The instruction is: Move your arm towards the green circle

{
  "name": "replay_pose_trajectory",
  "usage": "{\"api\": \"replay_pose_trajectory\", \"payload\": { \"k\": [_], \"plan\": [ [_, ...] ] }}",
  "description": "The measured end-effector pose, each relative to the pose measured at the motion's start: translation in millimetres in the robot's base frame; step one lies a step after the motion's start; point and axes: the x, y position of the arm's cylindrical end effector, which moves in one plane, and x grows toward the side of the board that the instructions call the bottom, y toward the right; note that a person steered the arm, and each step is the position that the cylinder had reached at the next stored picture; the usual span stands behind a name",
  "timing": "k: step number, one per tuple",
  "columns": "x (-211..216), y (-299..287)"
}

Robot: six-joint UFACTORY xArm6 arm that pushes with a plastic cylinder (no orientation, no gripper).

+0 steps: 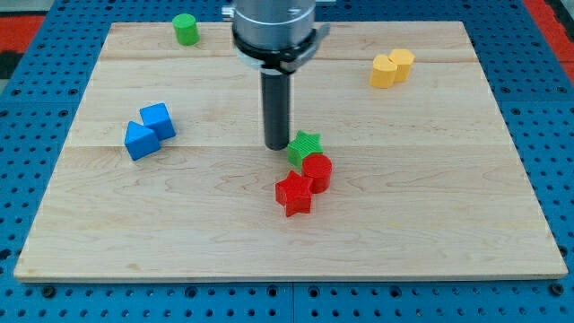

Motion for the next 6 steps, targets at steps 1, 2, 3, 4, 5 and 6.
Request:
{"api": "replay_pose_trajectory", "payload": {
  "k": [1,2,3,4,5,6],
  "plan": [
    [-43,-14],
    [-74,-22],
    [-94,-35],
    [-116,-42],
    [-165,-42],
    [-209,-42]
  ]
}}
